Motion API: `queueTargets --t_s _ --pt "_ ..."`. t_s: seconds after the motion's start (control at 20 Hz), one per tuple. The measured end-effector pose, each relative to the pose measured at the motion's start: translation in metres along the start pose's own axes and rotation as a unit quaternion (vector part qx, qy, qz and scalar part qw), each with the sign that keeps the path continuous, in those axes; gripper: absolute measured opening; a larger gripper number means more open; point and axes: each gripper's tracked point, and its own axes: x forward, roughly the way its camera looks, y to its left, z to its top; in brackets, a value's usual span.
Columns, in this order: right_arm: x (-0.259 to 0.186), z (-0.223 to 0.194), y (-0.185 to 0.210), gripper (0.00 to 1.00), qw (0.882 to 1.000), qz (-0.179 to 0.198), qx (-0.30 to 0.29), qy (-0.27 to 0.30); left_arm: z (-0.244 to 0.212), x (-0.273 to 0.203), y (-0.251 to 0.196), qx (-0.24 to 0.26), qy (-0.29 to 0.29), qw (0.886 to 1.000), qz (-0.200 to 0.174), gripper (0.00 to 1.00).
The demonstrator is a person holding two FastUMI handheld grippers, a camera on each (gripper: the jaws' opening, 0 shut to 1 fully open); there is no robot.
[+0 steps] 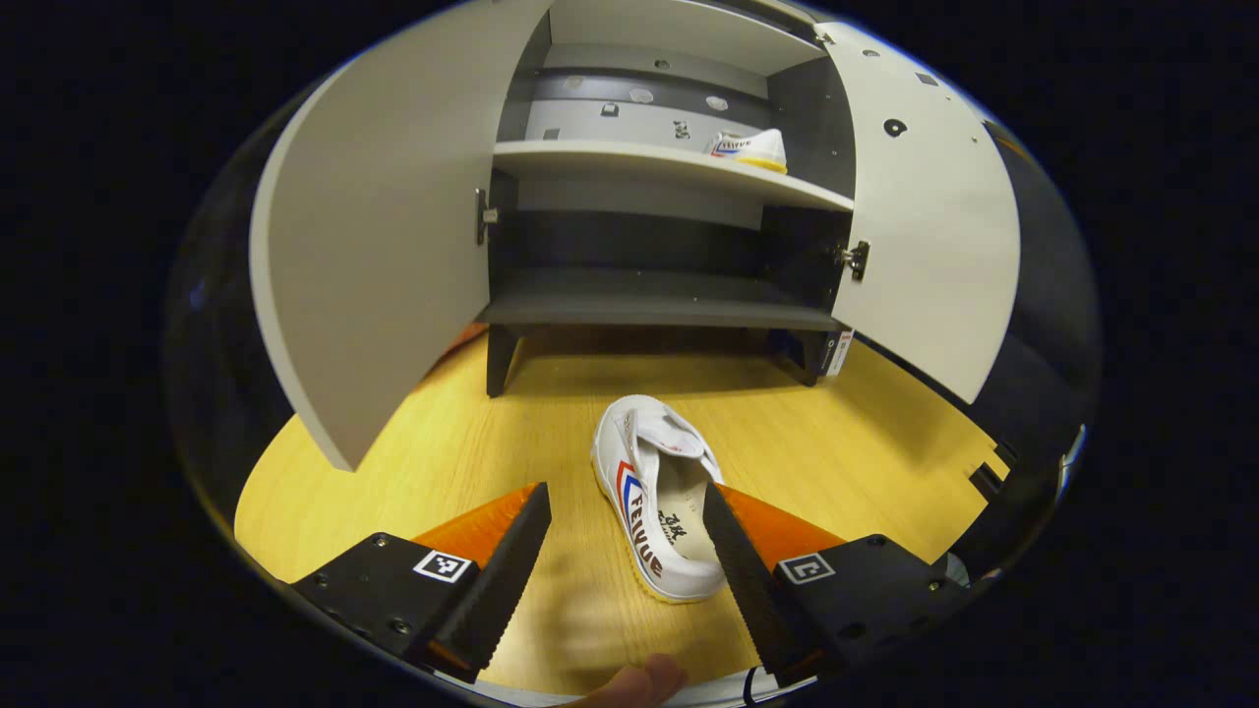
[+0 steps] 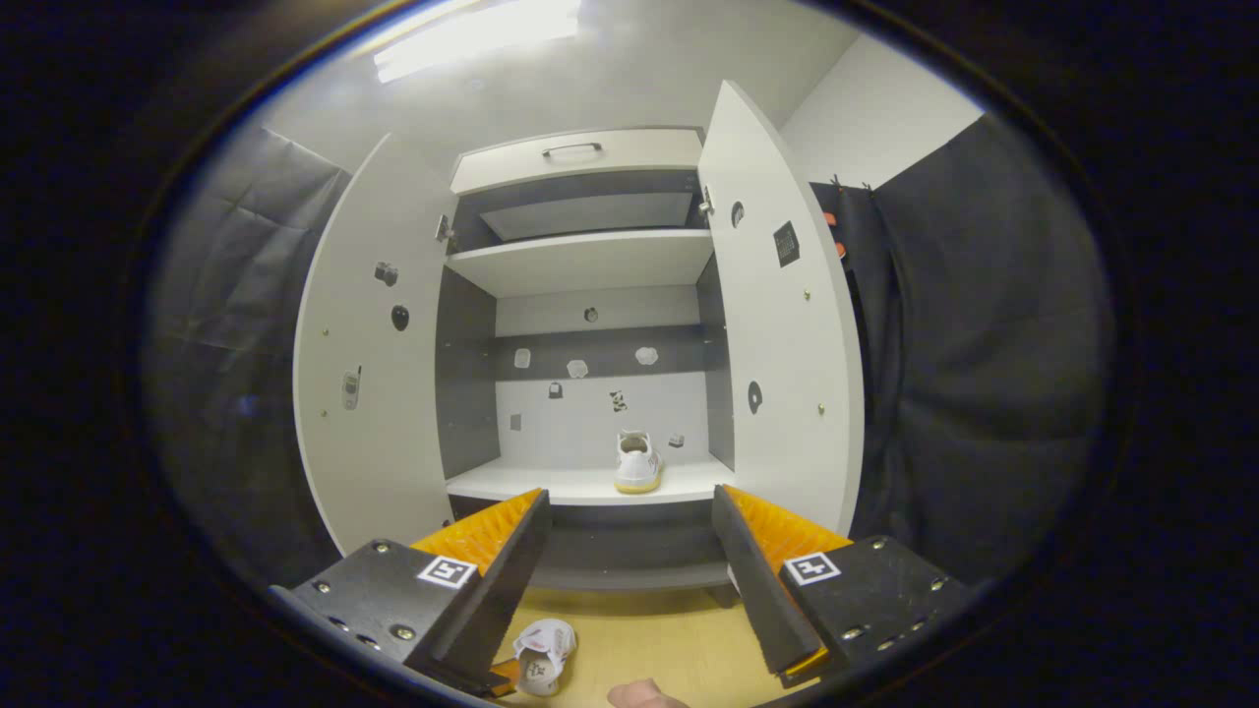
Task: Grab one shoe with the right hand and put it into the shoe cabinet, grab the other shoe with the left hand and put it into the shoe cabinet; then close the right door with the right hand and the left door with the left hand.
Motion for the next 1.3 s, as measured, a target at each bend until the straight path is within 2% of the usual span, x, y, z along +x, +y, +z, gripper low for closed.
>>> queueTargets --t_s 0.2,0.3,0.4,0.5,0.55,0.6,0.65,0.75,0.8,0.85,0.9,0.95,1.0,1.05,1.1,1.3 --pt "-0.006 -0.012 -0.007 0.98 1.000 -0.007 -0.001 0.001 -0.024 0.033 0.003 -0.009 0.042 0.999 0.003 0.98" --pt "-0.012 -0.021 -0.011 0.98 1.000 -0.014 -0.003 0.004 -0.025 0.046 0.005 -0.012 0.043 0.999 0.008 0.98" --pt "-0.017 -0.036 -0.018 0.98 1.000 -0.025 -0.010 0.013 -0.023 0.054 0.007 -0.005 0.042 0.999 0.008 0.94" --pt "-0.023 -0.048 -0.018 0.98 0.999 -0.022 -0.021 0.022 -0.024 0.063 -0.004 -0.011 0.048 0.999 -0.010 0.89" --pt "-0.023 -0.053 -0.017 0.98 0.999 -0.019 -0.024 0.025 -0.025 0.065 -0.008 -0.013 0.052 0.998 -0.014 0.80" --pt "-0.023 -0.056 -0.019 0.98 0.999 -0.019 -0.027 0.029 -0.025 0.069 -0.010 -0.013 0.052 0.998 -0.015 0.77" --pt "-0.023 -0.061 -0.021 0.98 0.999 -0.018 -0.030 0.033 -0.024 0.072 -0.009 -0.011 0.053 0.998 -0.009 0.65" --pt "-0.021 -0.066 -0.028 0.98 0.999 -0.023 -0.030 0.038 -0.022 0.081 0.001 -0.008 0.051 0.999 0.009 0.63" --pt "-0.021 -0.068 -0.032 0.98 0.999 -0.025 -0.027 0.040 -0.027 0.083 0.009 -0.016 0.070 0.997 0.010 0.58" --pt "-0.021 -0.069 -0.035 0.98 0.999 -0.027 -0.024 0.041 -0.019 0.086 0.010 -0.031 0.053 0.998 0.006 0.43" --pt "-0.022 -0.070 -0.039 0.98 0.999 -0.028 -0.020 0.042 -0.017 0.091 0.016 -0.034 0.054 0.998 0.014 0.42" --pt "-0.022 -0.073 -0.042 0.98 0.998 -0.030 -0.016 0.044 -0.021 0.090 0.019 -0.036 0.071 0.997 0.020 0.25" --pt "-0.023 -0.076 -0.045 0.98 0.998 -0.030 -0.013 0.046 -0.018 0.094 0.025 -0.036 0.059 0.997 0.030 0.19" --pt "-0.024 -0.079 -0.048 0.98 0.998 -0.028 -0.010 0.049 -0.021 0.095 0.025 -0.040 0.069 0.996 0.030 0.07" --pt "-0.025 -0.081 -0.049 0.98 0.998 -0.025 -0.004 0.053 -0.019 0.092 0.025 -0.035 0.071 0.996 0.028 0.04" --pt "-0.032 -0.088 -0.058 0.98 0.998 -0.031 -0.013 0.062 -0.019 0.085 0.025 -0.018 0.078 0.996 0.037 0.04"
